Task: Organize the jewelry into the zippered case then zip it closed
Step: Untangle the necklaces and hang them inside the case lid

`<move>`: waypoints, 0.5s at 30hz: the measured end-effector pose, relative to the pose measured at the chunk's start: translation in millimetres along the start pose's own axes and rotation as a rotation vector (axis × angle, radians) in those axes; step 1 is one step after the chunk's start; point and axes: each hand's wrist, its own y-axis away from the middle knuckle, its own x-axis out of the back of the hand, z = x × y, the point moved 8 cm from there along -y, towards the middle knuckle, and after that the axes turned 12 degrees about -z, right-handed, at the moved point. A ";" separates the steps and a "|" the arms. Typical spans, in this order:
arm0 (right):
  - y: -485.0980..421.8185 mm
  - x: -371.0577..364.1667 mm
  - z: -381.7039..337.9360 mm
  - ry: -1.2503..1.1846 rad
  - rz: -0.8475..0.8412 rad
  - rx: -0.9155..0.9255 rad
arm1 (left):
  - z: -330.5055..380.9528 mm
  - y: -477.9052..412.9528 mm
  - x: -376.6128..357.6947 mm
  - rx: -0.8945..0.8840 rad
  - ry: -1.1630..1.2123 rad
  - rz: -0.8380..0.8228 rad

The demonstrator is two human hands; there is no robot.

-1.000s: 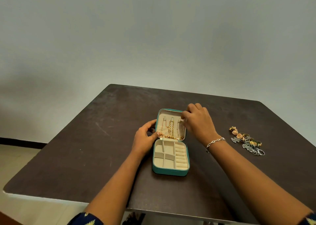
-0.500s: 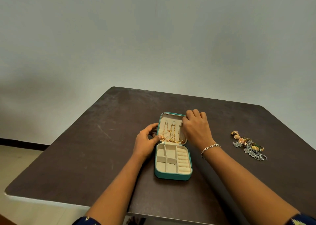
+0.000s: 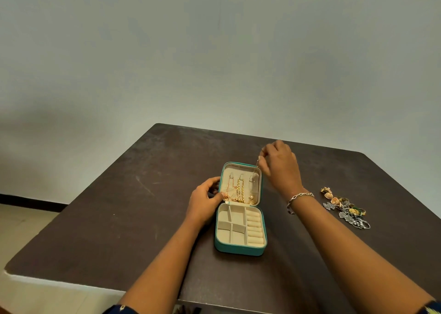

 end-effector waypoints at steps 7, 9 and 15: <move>-4.6 20.1 7.5 -0.666 -0.101 -0.086 | -1.2 0.9 -2.5 0.030 -0.005 -0.008; -4.3 26.3 8.2 -0.849 -0.115 -0.123 | -0.9 1.5 -2.8 0.035 -0.010 -0.013; -3.8 43.4 7.6 -1.143 -0.166 -0.155 | 3.4 -0.2 -0.6 0.049 0.026 0.000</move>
